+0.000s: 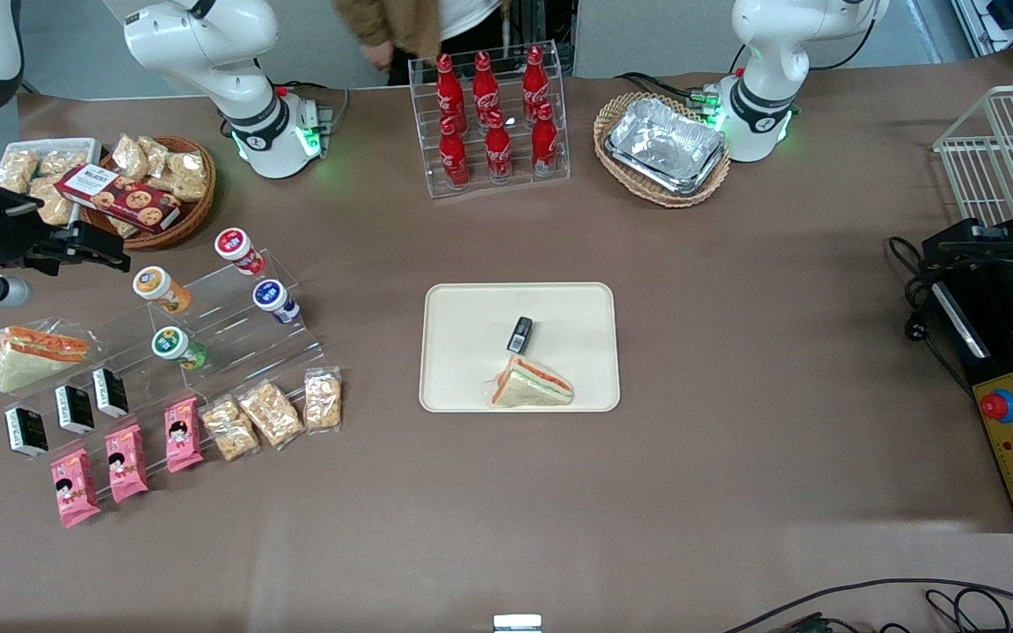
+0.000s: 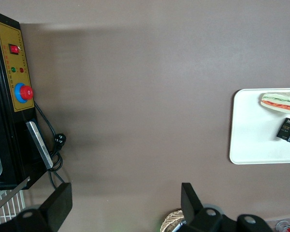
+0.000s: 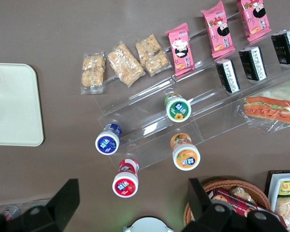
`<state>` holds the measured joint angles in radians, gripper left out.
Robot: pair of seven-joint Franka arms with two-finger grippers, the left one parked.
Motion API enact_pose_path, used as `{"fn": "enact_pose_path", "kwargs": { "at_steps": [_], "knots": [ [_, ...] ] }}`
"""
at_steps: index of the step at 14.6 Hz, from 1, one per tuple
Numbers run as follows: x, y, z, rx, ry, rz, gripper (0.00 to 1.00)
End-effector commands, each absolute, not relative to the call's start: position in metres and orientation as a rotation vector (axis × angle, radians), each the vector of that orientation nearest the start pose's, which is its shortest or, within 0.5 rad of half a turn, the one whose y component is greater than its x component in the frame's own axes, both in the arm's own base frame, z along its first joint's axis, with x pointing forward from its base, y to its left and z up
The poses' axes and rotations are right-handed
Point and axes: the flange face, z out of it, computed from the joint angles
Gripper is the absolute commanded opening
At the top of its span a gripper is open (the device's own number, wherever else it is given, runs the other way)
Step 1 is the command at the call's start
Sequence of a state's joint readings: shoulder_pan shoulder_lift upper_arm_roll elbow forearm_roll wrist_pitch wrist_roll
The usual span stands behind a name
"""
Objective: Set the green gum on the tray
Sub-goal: 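Move the right gripper over the rack toward the green-labelled gum jar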
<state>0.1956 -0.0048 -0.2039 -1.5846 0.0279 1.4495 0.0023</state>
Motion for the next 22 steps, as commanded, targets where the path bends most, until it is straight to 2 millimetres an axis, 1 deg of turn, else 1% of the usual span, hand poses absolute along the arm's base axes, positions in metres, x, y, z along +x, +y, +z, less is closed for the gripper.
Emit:
{"fn": "enact_pose_path", "kwargs": {
  "at_steps": [1,3,4,6,8,10,12,16,19,22],
  "knots": [
    [0.537,-0.011,0.625,-3.088,-0.1,0.184,1.0],
    [0.534,-0.037,0.625,-3.068,-0.196,0.182,1.0],
    [0.533,-0.041,0.623,-3.059,-0.25,0.189,1.0],
    [0.532,-0.043,0.619,-3.062,-0.257,0.2,1.0],
    [0.533,-0.043,0.607,-3.063,-0.257,0.198,1.0],
    [0.536,-0.045,0.588,-3.068,-0.271,0.147,1.0],
    [0.54,-0.047,0.563,-3.07,-0.287,0.133,1.0],
    [0.525,-0.047,0.516,-3.061,-0.309,0.068,1.0],
    [0.525,-0.047,0.487,-3.07,-0.313,0.051,1.0],
    [0.521,-0.049,0.451,-3.099,-0.372,0.006,1.0]
  ]
}}
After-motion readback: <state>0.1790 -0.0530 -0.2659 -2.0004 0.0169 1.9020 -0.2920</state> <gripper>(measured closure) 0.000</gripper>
